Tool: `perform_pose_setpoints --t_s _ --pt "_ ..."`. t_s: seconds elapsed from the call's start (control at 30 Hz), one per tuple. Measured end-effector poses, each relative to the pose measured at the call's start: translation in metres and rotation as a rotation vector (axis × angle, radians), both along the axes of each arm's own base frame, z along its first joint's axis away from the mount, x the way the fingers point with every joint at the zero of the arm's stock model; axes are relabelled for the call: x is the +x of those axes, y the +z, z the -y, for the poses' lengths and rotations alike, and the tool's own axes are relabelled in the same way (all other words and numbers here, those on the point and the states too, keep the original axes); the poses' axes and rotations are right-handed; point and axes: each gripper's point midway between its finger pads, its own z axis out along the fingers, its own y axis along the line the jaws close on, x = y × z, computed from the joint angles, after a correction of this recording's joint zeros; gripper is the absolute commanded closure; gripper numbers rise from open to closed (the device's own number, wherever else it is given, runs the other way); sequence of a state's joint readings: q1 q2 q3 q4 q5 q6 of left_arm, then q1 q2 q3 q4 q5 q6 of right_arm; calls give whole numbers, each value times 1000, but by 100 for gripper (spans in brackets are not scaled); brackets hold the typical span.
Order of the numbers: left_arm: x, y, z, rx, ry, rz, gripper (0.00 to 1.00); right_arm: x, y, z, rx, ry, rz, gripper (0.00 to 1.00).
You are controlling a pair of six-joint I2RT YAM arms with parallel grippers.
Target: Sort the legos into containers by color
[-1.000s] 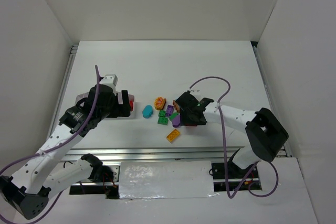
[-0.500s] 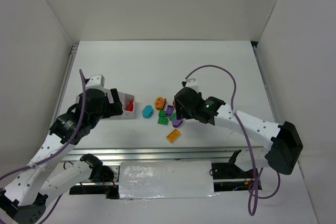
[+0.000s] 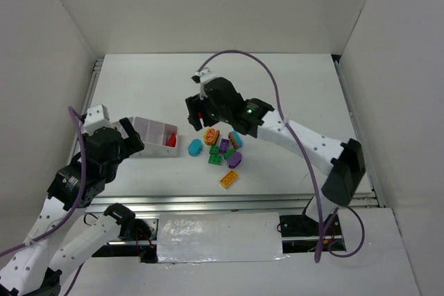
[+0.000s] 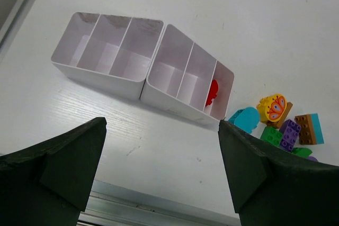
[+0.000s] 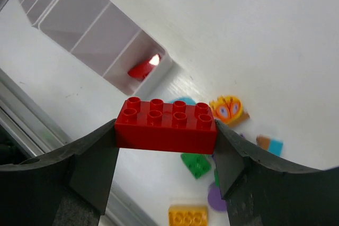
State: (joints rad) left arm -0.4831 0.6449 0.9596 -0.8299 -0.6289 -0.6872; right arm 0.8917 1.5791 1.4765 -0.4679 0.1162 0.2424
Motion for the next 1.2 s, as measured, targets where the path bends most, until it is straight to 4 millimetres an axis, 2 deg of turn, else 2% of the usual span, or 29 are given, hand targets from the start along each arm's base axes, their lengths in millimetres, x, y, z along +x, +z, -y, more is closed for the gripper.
perform_pose_setpoints --t_s 0.07,0.17,0.23,0.3,0.4,0.53,0.63,0.77,0.83,0.97,1.03,1.17,1.2 --pt "-2 4 -5 -2 19 20 1 13 -2 -23 -25 77 34 100" --pt "-3 6 -9 -1 40 32 1 16 -25 -48 -92 250 58 100" --pt "-3 6 -11 -5 54 34 0 12 -47 -57 -149 372 69 100" --pt "-4 6 -12 -8 62 37 1 9 -60 -63 -182 466 92 100" --pt "-5 8 -14 -13 68 46 0 5 -68 -70 -208 578 129 100" --pt "-5 9 -15 -19 71 50 1 5 -69 -87 -200 677 172 99" --pt "-4 9 -14 -27 65 49 1 11 -74 -101 -196 715 187 99" --pt "-4 9 -12 -32 54 47 0 13 -93 -110 -217 733 184 98" --pt "-3 9 -11 -28 44 48 0 13 -100 -112 -227 738 184 92" --pt "-2 11 -8 -35 27 53 1 15 -107 -117 -237 741 185 88" --pt "-2 11 -7 -39 20 53 0 18 -107 -121 -234 740 193 81" --pt "-1 12 -4 -45 11 57 0 21 -108 -125 -234 738 198 77" --pt "-1 12 -4 -45 8 56 1 21 -109 -124 -237 738 196 73"
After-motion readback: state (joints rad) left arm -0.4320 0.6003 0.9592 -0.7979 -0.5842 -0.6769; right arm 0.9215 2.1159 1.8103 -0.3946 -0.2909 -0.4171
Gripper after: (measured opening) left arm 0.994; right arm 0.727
